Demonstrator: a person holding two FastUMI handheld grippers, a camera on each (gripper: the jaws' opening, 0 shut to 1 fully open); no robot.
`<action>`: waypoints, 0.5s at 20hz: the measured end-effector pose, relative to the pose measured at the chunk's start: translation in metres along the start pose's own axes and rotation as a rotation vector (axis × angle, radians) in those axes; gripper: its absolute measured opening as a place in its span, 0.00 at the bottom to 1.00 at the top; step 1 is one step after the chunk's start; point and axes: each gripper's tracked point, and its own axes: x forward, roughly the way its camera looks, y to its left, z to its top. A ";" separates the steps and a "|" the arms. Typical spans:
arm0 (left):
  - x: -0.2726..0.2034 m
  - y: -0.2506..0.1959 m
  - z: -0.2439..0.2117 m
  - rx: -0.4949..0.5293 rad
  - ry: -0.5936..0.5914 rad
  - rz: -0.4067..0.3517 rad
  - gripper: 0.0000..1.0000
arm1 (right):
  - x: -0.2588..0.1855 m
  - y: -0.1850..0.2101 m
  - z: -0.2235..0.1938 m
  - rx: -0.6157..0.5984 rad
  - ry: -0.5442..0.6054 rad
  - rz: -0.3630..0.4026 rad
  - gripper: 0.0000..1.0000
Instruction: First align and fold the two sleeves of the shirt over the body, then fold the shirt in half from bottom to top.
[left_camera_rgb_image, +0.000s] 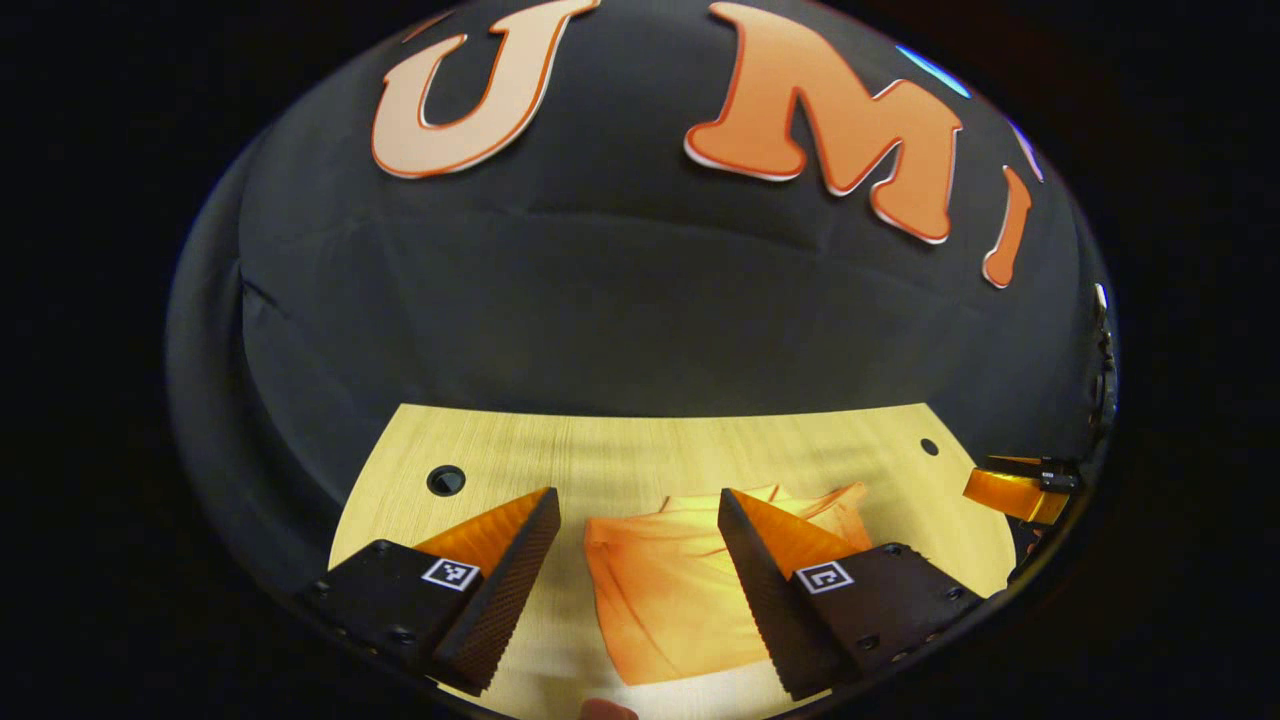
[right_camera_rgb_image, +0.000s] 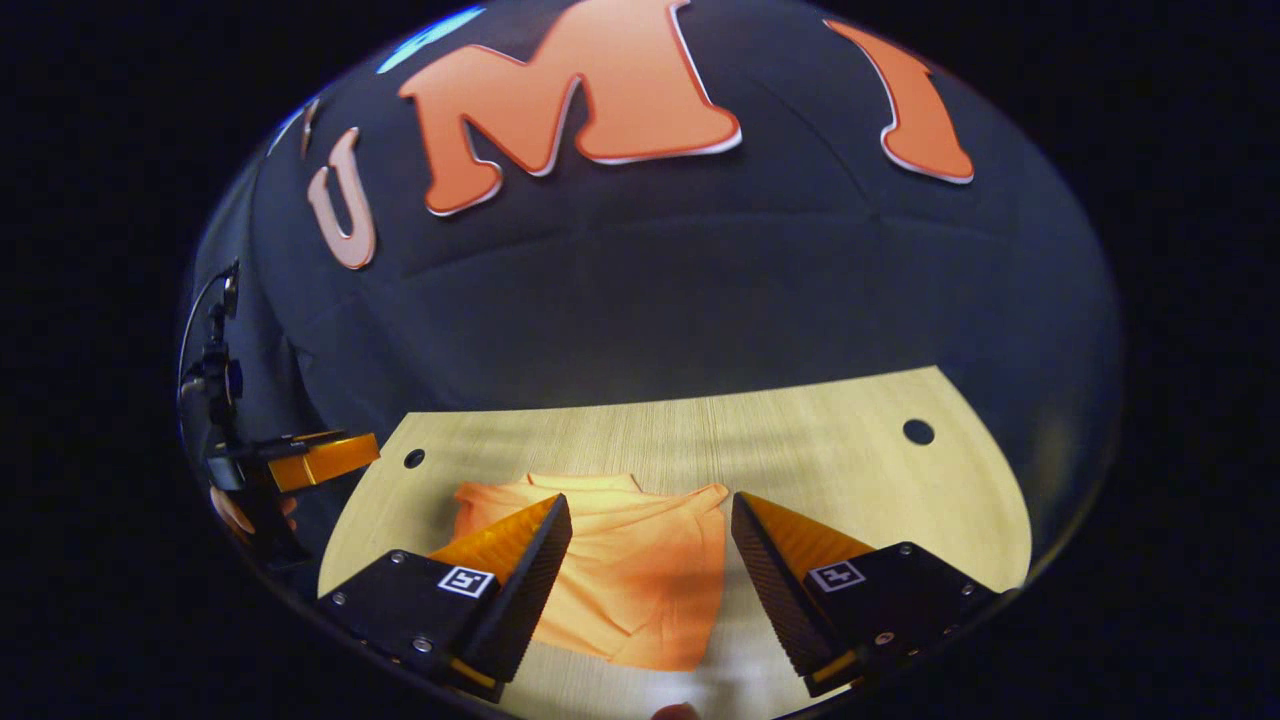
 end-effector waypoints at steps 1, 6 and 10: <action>-0.014 -0.005 0.000 0.014 -0.014 0.005 0.99 | -0.012 0.000 0.006 -0.013 -0.031 -0.008 0.98; -0.088 -0.043 0.003 0.051 -0.143 0.027 0.99 | -0.064 0.002 0.017 -0.028 -0.157 -0.005 0.99; -0.141 -0.072 0.009 0.046 -0.303 -0.007 0.98 | -0.107 0.002 0.017 -0.031 -0.252 0.041 0.98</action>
